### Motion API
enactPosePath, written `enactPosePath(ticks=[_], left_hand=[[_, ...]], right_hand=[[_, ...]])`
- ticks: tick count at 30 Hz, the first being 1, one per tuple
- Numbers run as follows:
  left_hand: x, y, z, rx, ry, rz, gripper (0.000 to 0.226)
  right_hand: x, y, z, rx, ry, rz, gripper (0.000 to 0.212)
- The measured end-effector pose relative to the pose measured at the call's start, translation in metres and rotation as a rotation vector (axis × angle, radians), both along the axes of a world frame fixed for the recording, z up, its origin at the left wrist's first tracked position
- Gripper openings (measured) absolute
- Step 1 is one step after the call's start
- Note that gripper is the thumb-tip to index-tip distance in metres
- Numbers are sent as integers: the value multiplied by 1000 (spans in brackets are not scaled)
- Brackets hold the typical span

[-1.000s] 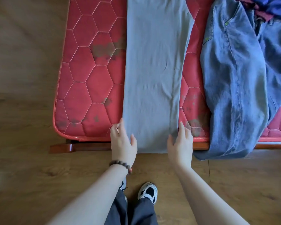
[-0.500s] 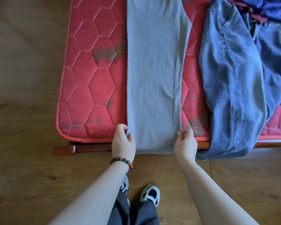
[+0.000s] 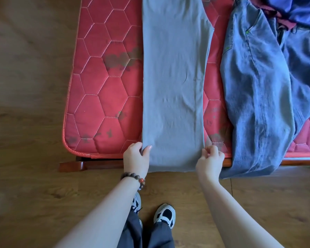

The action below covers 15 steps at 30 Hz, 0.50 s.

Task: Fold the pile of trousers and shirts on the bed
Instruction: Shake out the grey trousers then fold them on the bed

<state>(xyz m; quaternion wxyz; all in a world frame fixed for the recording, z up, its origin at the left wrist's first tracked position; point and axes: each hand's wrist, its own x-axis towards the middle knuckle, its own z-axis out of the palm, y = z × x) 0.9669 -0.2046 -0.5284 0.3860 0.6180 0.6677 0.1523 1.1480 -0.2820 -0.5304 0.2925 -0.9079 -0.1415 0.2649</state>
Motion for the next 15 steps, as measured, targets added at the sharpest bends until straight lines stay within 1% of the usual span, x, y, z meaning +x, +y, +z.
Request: enactPosePath(ticks=[2,4,6,8,11,13,15], left_hand=[[-5,-6,-3,-89,-57,21,47],[-11,-8,-5,-183,-108,-4,48],[-18,-5,-6,-266,-126,-36,49],[-26,-5,-10,-371,-142,-77,39],[-35,-15,-14,-518,-144,-125,15],[-40,-26,-15,-565,-123,-164,15],[-44,-38,-14,-578,-68,-164,16]], right_hand=[[-2,-3,-1,-12,103,-17,8],[-4,-9,0,34,183,17,11],[-4,-19,3,63,218,27,21],[-4,-32,2,75,250,17,27],[-4,-49,-3,10,336,84,22],[-5,-59,-4,-48,380,149,23],[-6,-70,-5,-139,382,207,32]])
